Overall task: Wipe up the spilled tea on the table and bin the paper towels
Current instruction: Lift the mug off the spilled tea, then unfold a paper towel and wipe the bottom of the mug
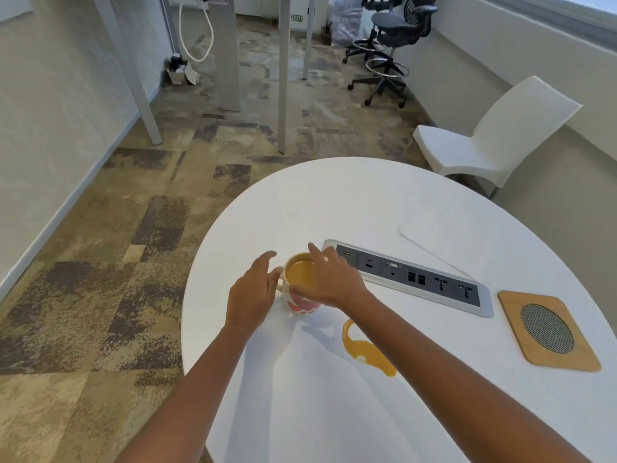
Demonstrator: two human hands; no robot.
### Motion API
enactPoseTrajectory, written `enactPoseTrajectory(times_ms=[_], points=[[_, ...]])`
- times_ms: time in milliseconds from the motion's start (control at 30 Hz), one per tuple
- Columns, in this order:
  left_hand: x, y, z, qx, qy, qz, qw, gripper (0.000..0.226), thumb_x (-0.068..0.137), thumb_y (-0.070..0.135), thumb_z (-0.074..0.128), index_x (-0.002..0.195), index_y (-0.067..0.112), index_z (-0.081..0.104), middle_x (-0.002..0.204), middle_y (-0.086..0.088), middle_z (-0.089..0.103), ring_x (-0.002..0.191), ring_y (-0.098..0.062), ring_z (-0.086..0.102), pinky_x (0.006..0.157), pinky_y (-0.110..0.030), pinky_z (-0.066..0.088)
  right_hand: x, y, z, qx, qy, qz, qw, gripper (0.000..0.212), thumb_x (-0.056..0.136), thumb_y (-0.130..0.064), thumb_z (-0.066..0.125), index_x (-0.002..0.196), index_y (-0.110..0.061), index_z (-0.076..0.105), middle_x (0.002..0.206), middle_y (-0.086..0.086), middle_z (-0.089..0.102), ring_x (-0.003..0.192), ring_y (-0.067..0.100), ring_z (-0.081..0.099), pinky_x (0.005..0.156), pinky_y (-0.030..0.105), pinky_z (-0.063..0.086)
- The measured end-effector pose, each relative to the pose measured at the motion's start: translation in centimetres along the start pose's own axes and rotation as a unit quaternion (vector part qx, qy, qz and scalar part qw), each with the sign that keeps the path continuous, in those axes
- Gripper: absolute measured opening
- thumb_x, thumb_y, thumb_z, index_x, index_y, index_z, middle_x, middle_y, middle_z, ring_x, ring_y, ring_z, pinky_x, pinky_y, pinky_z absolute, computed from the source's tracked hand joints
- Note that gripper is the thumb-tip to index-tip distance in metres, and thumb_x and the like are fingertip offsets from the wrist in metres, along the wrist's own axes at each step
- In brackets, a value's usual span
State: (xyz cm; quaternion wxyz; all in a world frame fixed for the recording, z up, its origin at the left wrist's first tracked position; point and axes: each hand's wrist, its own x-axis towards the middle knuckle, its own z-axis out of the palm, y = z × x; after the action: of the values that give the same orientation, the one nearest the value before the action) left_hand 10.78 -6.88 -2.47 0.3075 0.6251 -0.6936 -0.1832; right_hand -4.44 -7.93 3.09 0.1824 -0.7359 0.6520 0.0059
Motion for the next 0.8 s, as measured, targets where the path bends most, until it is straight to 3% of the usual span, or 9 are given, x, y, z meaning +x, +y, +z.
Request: enactPoseTrajectory(times_ms=[100, 233, 333, 467, 633, 800], points=[[0.1, 2.0, 0.1, -0.055, 0.095, 0.002, 0.994, 0.032, 0.096, 0.021, 0.041, 0.122, 0.007, 0.051, 0.126, -0.01, 0.06, 0.112, -0.03, 0.059, 0.085, -0.034, 0.047, -1.7, 1.8, 0.5, 0.036, 0.054, 0.009, 0.998, 0.073, 0.086, -0.058, 0.049, 0.145, -0.021, 0.025, 0.143, 0.009, 0.036, 0.13, 0.028, 0.042, 0.094, 0.041, 0.046], [0.5, 5.7, 0.8, -0.075, 0.116, 0.068, 0.988, 0.033, 0.092, 0.022, 0.04, 0.114, 0.004, 0.056, 0.119, -0.014, 0.063, 0.111, -0.03, 0.059, 0.089, -0.034, 0.049, -3.7, 5.4, 1.1, 0.063, 0.099, 0.051, 0.992, 0.05, 0.096, -0.046, 0.039, 0.139, -0.022, 0.036, 0.139, 0.002, 0.042, 0.127, 0.019, 0.045, 0.091, 0.035, 0.047], [0.6, 8.5, 2.1, -0.046, 0.097, 0.143, 0.984, 0.035, 0.093, 0.021, 0.039, 0.111, -0.001, 0.06, 0.116, -0.019, 0.064, 0.112, -0.034, 0.059, 0.094, -0.04, 0.049, -4.7, 8.4, 1.2, 0.078, 0.102, 0.09, 0.988, 0.042, 0.098, -0.038, 0.037, 0.136, -0.019, 0.041, 0.137, 0.004, 0.044, 0.124, 0.021, 0.048, 0.091, 0.035, 0.047], [0.5, 12.0, 4.6, -0.001, 0.06, 0.21, 0.976, 0.036, 0.092, 0.021, 0.037, 0.107, 0.0, 0.062, 0.112, -0.018, 0.067, 0.108, -0.032, 0.062, 0.088, -0.039, 0.054, -5.7, 12.6, 1.5, 0.075, 0.095, 0.131, 0.984, 0.038, 0.099, -0.031, 0.036, 0.133, -0.017, 0.043, 0.135, 0.006, 0.046, 0.12, 0.023, 0.051, 0.09, 0.034, 0.047], [-0.2, 15.2, 9.7, -0.013, -0.002, 0.152, 0.988, 0.027, 0.093, 0.013, 0.045, 0.111, 0.001, 0.061, 0.117, -0.017, 0.062, 0.114, -0.031, 0.057, 0.096, -0.038, 0.049, -6.8, 18.7, 1.3, 0.091, 0.091, 0.176, 0.976, 0.032, 0.098, -0.018, 0.037, 0.128, -0.014, 0.048, 0.128, 0.009, 0.049, 0.109, 0.026, 0.057, 0.082, 0.034, 0.048], [-1.4, 17.2, 15.3, 0.032, -0.092, 0.108, 0.989, 0.036, 0.098, 0.018, 0.033, 0.13, 0.008, 0.047, 0.137, -0.009, 0.048, 0.133, -0.02, 0.039, 0.108, -0.03, 0.035, -8.0, 24.9, 1.0, 0.1, 0.093, 0.205, 0.969, 0.03, 0.097, -0.009, 0.036, 0.12, -0.008, 0.055, 0.121, 0.011, 0.054, 0.102, 0.027, 0.058, 0.082, 0.035, 0.049]])
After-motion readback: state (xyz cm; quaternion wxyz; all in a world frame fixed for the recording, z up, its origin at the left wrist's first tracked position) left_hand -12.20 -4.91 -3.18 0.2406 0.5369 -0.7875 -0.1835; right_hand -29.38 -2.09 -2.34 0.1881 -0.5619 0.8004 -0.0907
